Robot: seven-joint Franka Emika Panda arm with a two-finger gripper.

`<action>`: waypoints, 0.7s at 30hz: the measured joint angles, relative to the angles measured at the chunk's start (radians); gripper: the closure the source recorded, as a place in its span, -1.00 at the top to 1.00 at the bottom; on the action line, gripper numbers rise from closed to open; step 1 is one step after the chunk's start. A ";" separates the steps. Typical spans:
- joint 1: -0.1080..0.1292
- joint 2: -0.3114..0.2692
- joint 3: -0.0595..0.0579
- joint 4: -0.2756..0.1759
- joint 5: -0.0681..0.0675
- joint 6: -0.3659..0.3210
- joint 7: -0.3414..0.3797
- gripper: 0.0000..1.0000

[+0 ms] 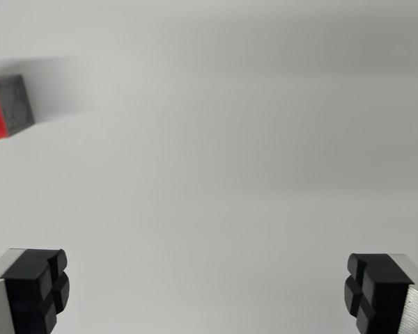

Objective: Destack cube

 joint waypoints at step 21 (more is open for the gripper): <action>0.062 0.047 0.034 -0.020 0.000 0.077 0.054 1.00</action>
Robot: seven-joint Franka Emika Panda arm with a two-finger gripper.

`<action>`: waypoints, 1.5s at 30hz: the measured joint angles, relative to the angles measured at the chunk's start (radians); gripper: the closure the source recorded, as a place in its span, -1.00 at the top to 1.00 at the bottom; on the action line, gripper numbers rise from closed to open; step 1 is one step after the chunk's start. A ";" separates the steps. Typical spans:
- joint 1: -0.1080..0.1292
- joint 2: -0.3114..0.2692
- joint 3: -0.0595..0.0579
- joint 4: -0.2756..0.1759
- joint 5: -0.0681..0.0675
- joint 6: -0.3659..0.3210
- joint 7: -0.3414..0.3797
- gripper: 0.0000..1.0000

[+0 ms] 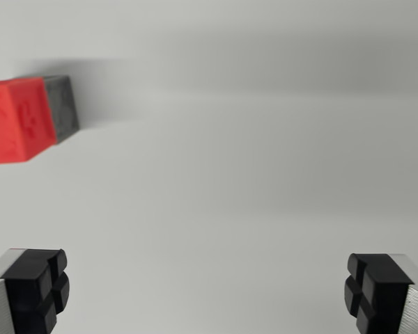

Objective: Destack cube

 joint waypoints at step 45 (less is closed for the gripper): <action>0.208 0.228 0.044 0.090 -0.016 0.168 0.144 1.00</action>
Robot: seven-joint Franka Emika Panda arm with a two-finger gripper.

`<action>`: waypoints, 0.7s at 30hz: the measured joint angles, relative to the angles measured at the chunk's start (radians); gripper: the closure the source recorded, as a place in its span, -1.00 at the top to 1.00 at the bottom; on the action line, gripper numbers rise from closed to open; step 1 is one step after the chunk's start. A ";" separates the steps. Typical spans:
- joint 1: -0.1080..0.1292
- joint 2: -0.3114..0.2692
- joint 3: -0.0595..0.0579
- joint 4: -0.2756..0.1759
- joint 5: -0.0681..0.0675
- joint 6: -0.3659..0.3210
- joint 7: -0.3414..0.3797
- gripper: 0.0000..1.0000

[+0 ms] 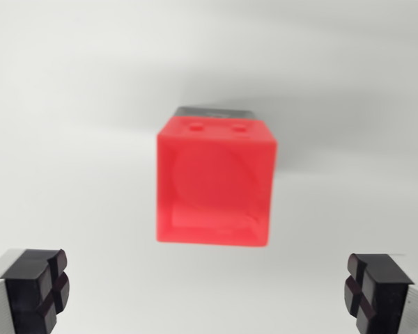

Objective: Destack cube

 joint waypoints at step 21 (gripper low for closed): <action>0.008 0.144 -0.010 -0.002 0.000 0.145 0.001 1.00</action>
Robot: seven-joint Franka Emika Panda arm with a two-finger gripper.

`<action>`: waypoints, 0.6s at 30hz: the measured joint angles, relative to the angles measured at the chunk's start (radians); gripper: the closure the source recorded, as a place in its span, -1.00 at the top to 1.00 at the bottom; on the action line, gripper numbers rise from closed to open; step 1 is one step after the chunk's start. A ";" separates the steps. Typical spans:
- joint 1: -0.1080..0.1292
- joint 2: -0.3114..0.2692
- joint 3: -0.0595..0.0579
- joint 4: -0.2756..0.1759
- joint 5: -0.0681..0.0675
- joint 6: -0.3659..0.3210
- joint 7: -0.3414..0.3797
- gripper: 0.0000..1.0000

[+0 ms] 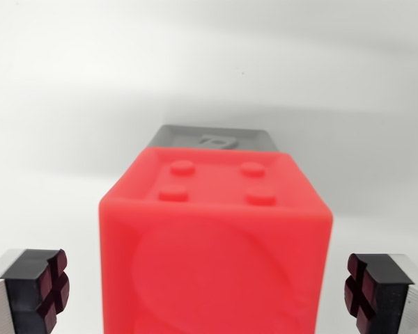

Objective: Destack cube

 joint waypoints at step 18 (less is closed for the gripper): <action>0.003 0.039 -0.004 0.008 0.000 0.033 0.000 -1.00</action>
